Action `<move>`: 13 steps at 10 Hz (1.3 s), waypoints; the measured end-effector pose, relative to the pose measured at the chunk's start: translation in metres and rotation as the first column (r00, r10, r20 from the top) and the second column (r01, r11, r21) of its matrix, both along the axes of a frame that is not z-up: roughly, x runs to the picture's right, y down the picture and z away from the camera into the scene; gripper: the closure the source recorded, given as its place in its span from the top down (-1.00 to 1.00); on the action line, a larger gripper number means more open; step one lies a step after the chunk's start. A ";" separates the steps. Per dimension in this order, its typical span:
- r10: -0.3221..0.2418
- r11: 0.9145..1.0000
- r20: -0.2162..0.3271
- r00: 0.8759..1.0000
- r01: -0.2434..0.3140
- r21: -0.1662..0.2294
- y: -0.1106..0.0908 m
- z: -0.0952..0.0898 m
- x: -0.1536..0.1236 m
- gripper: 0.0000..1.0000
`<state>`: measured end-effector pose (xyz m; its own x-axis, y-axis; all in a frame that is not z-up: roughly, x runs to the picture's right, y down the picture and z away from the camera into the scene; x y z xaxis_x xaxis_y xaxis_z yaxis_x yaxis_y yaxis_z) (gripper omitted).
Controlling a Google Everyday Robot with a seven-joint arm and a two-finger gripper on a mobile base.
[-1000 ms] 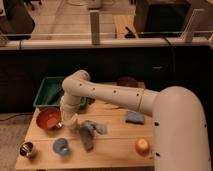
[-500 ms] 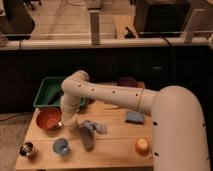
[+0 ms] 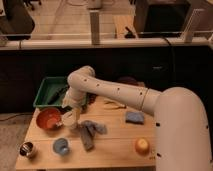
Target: Place fork in paper cup
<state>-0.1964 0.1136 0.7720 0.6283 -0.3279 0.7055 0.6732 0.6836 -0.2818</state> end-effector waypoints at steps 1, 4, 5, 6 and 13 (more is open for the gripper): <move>-0.011 1.000 -0.002 1.000 0.011 -0.005 0.000 0.000 0.002 0.60; -0.085 0.996 -0.014 0.996 0.085 -0.018 0.003 -0.001 0.001 0.60; -0.086 0.996 -0.018 0.996 0.086 -0.017 0.003 -0.001 0.004 0.60; -0.085 0.996 -0.020 0.996 0.085 -0.017 0.002 0.000 0.005 0.60; -0.087 0.996 -0.018 0.996 0.087 -0.017 0.003 -0.001 0.004 0.60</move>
